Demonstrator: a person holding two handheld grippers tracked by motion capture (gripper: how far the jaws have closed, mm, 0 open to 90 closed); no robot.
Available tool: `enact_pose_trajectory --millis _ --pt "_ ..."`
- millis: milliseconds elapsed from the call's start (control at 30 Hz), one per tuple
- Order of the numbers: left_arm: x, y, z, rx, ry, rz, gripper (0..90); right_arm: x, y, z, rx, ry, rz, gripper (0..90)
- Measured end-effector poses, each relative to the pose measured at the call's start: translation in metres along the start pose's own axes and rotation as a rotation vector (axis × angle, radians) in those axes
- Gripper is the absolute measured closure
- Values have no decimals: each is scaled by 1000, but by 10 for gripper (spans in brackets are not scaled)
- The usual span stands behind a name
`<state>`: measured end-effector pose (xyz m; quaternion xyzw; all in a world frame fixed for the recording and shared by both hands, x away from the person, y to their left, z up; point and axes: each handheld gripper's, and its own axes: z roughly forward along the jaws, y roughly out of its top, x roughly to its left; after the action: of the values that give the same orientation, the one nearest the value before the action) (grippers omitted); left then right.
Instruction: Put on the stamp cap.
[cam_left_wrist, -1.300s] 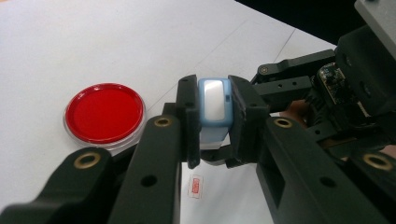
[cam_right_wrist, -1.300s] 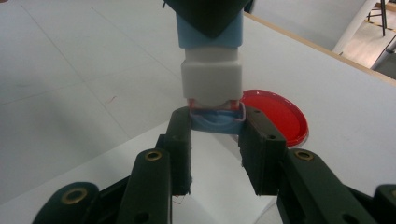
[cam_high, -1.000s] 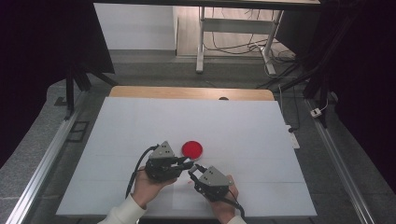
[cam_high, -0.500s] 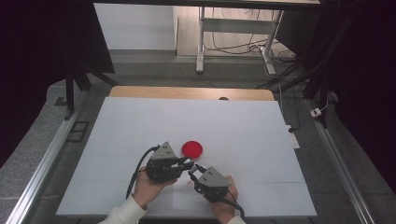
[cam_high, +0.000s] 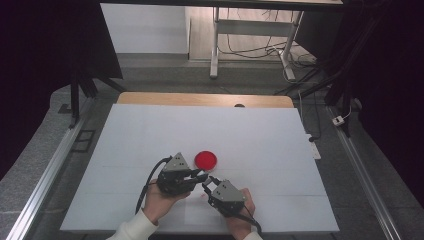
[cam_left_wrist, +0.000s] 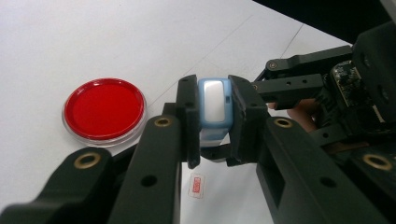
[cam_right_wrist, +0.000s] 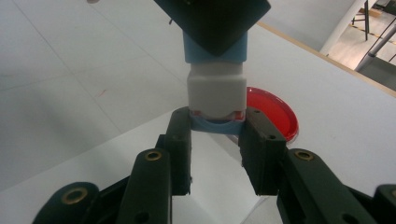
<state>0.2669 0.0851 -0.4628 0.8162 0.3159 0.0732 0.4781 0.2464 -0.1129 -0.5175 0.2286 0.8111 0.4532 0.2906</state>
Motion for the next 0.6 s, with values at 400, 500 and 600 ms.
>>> enact_pose_trajectory --millis 400,500,600 --pt "1 -1 2 11 -7 -10 753 3 0 0 20 -24 -45 647" --pt "2 -2 3 12 -11 -15 753 2 -1 0 20 -23 -45 648" --pt "3 -2 2 9 -22 -24 754 3 0 -1 20 -27 -51 650"
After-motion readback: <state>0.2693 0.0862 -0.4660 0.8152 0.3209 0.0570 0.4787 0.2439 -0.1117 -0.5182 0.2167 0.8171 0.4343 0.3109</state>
